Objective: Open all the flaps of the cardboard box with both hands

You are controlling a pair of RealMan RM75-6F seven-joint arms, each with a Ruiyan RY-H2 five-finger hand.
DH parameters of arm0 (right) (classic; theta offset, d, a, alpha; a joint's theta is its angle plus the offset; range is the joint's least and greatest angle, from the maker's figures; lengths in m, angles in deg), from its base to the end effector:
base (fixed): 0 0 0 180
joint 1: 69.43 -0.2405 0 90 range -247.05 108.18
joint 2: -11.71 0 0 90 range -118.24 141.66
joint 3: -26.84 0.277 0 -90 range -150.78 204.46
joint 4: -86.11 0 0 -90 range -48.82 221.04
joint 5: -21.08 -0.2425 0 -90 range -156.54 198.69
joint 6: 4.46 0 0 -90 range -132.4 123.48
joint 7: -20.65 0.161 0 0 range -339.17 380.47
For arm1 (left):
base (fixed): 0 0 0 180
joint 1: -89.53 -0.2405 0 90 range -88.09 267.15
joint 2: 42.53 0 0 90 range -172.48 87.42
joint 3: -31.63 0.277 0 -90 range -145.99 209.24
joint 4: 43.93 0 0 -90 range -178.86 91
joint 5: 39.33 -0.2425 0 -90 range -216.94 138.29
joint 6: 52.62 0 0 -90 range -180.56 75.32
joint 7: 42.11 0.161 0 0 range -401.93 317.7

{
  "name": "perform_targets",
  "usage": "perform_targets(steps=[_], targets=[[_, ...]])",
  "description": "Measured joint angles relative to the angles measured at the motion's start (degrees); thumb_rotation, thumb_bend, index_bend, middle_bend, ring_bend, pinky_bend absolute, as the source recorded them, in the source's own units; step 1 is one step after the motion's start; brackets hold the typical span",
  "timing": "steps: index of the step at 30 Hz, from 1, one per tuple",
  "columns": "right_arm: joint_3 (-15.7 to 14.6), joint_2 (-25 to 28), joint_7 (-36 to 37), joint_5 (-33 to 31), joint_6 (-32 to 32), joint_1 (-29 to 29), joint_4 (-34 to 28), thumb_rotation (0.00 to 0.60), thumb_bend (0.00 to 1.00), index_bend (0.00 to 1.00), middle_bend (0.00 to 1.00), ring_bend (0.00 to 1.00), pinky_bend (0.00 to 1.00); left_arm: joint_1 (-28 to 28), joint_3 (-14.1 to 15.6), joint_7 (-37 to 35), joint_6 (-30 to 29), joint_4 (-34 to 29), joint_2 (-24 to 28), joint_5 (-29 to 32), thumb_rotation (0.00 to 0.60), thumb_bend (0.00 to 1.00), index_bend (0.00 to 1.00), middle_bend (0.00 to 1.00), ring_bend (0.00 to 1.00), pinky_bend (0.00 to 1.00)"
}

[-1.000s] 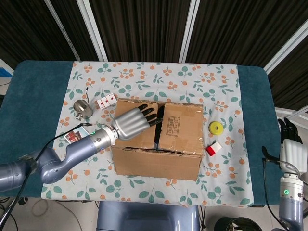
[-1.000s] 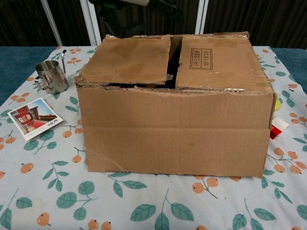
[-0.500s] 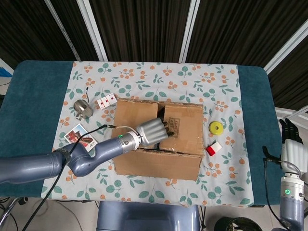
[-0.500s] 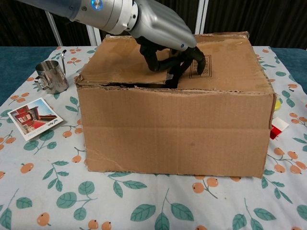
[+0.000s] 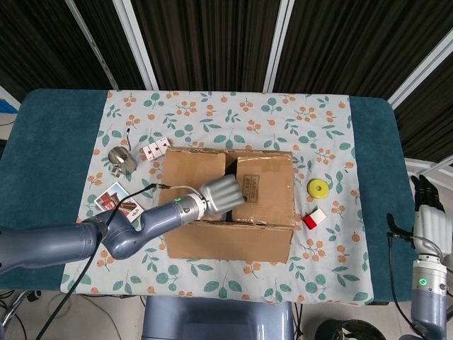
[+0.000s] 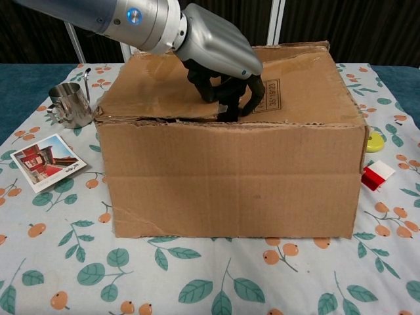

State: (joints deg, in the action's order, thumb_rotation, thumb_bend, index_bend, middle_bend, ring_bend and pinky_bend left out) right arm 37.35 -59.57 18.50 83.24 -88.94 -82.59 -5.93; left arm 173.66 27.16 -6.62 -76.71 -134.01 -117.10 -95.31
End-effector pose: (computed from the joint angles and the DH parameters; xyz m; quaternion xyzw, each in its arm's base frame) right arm -0.3454 -0.2726 0.1324 0.4490 -0.4482 0.4177 0.6505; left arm 0.0429 0.4107 -0.0464 -0.9464 -0.0126 -0.1936 0.2581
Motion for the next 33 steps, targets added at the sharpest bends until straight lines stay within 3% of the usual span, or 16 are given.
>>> perform_targets(steps=[9,33], targets=[[0.7,-0.4,-0.2,0.5,0.4,0.5,0.1,0.600,0.40,0.00,0.00,0.00,0.23,1.2,-0.1,-1.4,-1.2,-2.7,4.2,0.5,0.600,0.99,0.40,0.68,0.48,0.48],[1.9,-1.0,-0.9,2.1,1.4,1.6,0.0,0.600,0.41,0.00,0.00,0.00,0.23,3.2,1.6,-4.0,-0.9,-16.8,24.0,0.3,0.600,0.99,0.40,0.68,0.48,0.48]])
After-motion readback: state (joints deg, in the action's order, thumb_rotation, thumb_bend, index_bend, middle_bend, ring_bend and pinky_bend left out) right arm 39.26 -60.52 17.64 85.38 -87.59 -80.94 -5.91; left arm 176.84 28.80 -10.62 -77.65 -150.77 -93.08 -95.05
